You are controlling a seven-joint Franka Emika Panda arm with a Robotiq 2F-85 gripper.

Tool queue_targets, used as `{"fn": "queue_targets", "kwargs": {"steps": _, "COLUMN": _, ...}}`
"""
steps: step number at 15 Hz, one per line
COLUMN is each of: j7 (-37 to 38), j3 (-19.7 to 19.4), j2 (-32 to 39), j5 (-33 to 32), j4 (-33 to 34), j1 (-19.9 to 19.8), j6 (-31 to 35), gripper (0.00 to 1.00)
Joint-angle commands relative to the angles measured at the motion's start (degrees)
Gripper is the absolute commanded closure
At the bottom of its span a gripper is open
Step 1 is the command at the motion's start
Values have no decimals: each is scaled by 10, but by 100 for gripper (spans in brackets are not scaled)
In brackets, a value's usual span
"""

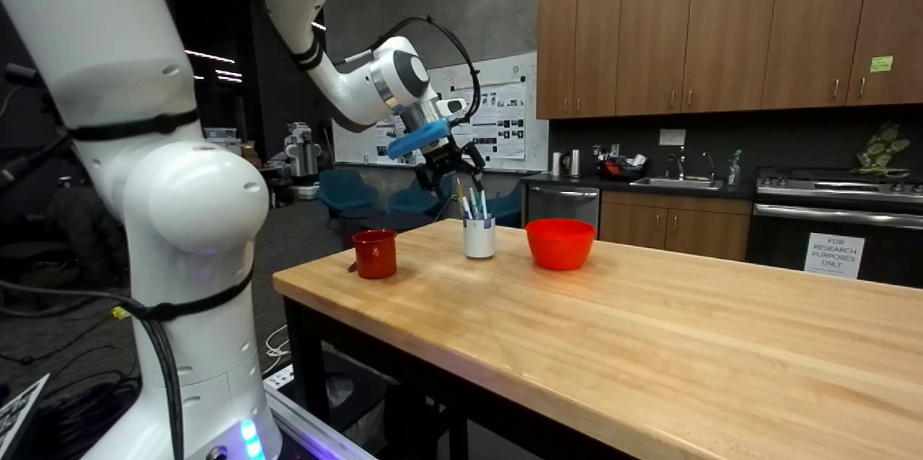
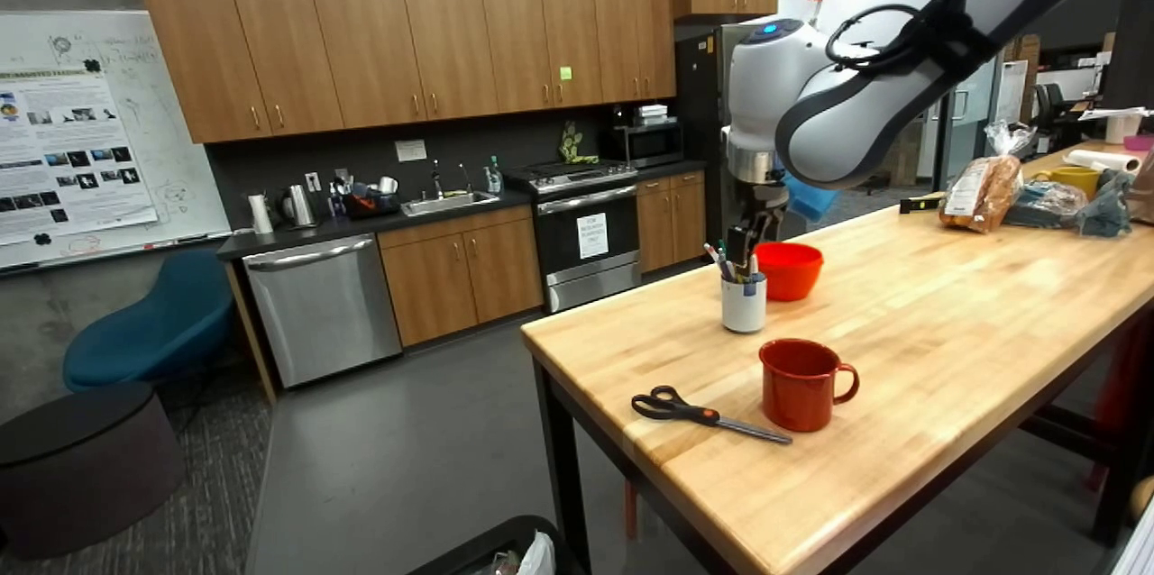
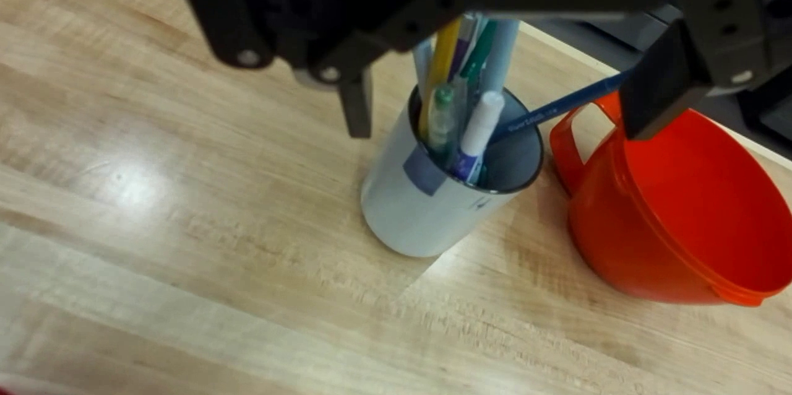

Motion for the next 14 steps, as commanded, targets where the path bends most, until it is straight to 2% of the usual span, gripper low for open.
{"fn": "queue_targets", "kwargs": {"steps": 1, "j7": 5, "j3": -17, "j2": 46, "j5": -25, "j4": 40, "j1": 5, "j6": 6, "gripper": 26}}
{"fn": "queue_targets", "kwargs": {"steps": 2, "j7": 2, "j3": -22, "j2": 51, "j5": -23, "j4": 46, "j1": 8, "j6": 4, "gripper": 31}}
{"fn": "queue_targets", "kwargs": {"steps": 7, "j7": -9, "j3": -40, "j2": 60, "j5": -6, "j4": 48, "j1": 18, "j6": -6, "gripper": 73}}
{"fn": "queue_targets", "kwargs": {"steps": 10, "j7": -22, "j3": -49, "j2": 48, "j5": 16, "j4": 34, "j1": 26, "j6": -12, "gripper": 94}}
{"fn": "queue_targets", "kwargs": {"steps": 12, "j7": -29, "j3": -52, "j2": 36, "j5": 28, "j4": 23, "j1": 32, "j6": -17, "gripper": 100}}
{"fn": "queue_targets", "kwargs": {"steps": 14, "j7": -35, "j3": -53, "j2": 17, "j5": 38, "j4": 12, "j1": 37, "j6": -25, "gripper": 96}}
